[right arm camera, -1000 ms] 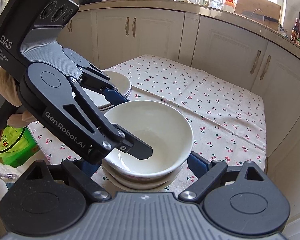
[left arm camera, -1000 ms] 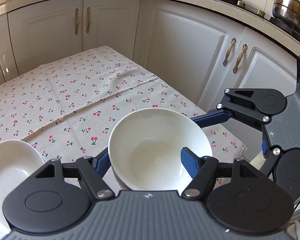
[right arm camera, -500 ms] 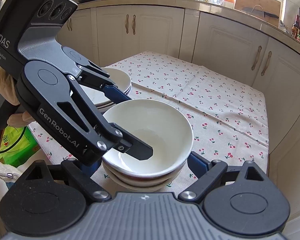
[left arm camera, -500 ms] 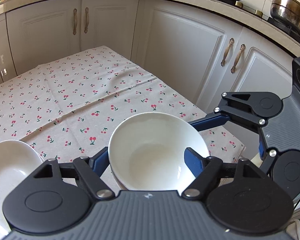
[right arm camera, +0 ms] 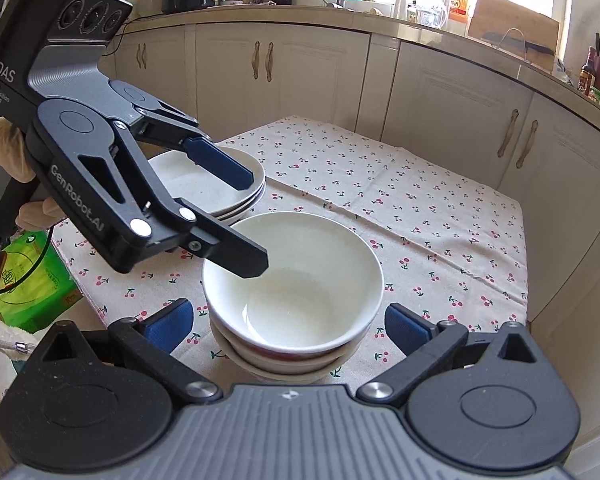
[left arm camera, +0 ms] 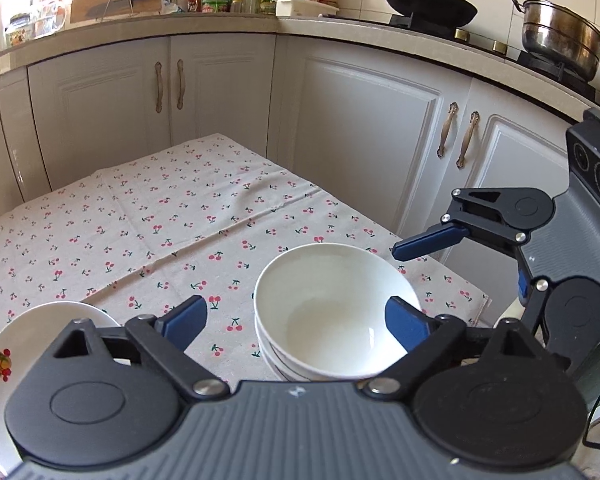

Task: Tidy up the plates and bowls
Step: 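Open the left gripper and release the bowl on the stack, then grip the bowl stack rim with the left gripper while the right gripper grips the opposite rim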

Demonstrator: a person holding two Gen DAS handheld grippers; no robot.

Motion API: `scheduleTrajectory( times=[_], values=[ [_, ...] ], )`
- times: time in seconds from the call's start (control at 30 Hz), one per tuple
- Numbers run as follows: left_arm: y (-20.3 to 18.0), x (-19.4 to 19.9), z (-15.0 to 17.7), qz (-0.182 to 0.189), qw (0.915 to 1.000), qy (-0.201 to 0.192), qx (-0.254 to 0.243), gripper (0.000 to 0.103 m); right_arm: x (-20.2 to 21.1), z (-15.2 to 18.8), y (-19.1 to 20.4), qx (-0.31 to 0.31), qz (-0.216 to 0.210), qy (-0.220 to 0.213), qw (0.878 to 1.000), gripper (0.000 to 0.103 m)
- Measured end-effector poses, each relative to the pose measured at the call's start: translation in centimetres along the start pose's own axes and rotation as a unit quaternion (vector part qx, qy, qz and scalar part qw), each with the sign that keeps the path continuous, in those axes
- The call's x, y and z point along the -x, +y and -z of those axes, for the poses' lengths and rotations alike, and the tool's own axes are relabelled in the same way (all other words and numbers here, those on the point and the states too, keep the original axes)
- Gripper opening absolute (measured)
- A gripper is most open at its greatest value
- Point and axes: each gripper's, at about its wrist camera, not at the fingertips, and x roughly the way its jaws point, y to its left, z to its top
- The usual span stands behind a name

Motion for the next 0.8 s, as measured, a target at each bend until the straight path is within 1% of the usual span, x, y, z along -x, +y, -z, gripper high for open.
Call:
scheduleTrajectory(
  times=[0.13, 0.37, 0.53, 0.67, 0.8],
  values=[
    [-0.3, 1.0, 0.9, -0.005, 0.9997, -0.007, -0.025, 0.098, 0.4, 0.3, 0.6, 0.006, 0.010, -0.001, 1.000, 0.103],
    [-1.0, 1.5, 3.2, -0.009, 0.9983, -0.001, -0.057, 0.099, 0.9, 1.3, 1.0, 0.007, 0.018, -0.008, 1.000, 0.103],
    [-1.0, 0.6, 4.6, -0.008, 0.9978, 0.018, -0.064, 0.099, 0.7, 2.3, 1.0, 0.004, 0.012, -0.004, 1.000, 0.103],
    [-1.0, -0.8, 5.3, -0.010, 0.9960, 0.037, -0.080, 0.099, -0.4, 3.5, 0.6, -0.004, 0.013, 0.010, 1.000, 0.103],
    [-0.9, -2.0, 5.6, -0.001, 0.9946, 0.051, -0.090, 0.099, -1.2, 3.7, 0.1, -0.003, 0.014, 0.020, 1.000, 0.103]
  ],
)
